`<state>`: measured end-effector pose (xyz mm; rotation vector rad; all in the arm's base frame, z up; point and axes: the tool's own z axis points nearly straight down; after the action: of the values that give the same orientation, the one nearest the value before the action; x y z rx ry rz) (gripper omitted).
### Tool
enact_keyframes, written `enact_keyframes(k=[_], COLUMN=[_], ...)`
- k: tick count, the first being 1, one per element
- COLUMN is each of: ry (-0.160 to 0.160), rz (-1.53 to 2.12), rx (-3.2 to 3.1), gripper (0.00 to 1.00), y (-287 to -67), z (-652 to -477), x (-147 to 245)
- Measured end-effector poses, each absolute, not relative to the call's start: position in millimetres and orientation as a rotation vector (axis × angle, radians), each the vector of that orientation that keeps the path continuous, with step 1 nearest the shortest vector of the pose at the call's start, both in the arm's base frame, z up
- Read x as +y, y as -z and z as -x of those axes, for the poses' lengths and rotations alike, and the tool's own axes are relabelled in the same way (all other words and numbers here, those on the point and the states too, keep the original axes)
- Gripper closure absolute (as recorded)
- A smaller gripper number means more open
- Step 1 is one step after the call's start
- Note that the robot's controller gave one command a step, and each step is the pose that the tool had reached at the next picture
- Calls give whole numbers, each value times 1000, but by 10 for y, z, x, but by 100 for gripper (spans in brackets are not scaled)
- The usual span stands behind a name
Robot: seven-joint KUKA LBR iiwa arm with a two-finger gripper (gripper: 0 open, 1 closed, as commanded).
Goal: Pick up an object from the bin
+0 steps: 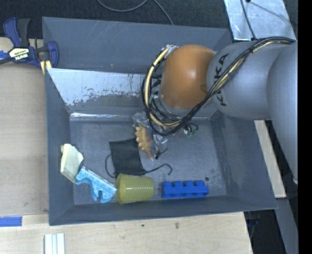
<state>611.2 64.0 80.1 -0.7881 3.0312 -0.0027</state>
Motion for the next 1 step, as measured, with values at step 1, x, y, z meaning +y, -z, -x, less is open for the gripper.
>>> enact_keyframes(k=[1], ry=[0], rz=[788], rx=[3038], gripper=[100], y=[-997], z=[-6092], x=[638])
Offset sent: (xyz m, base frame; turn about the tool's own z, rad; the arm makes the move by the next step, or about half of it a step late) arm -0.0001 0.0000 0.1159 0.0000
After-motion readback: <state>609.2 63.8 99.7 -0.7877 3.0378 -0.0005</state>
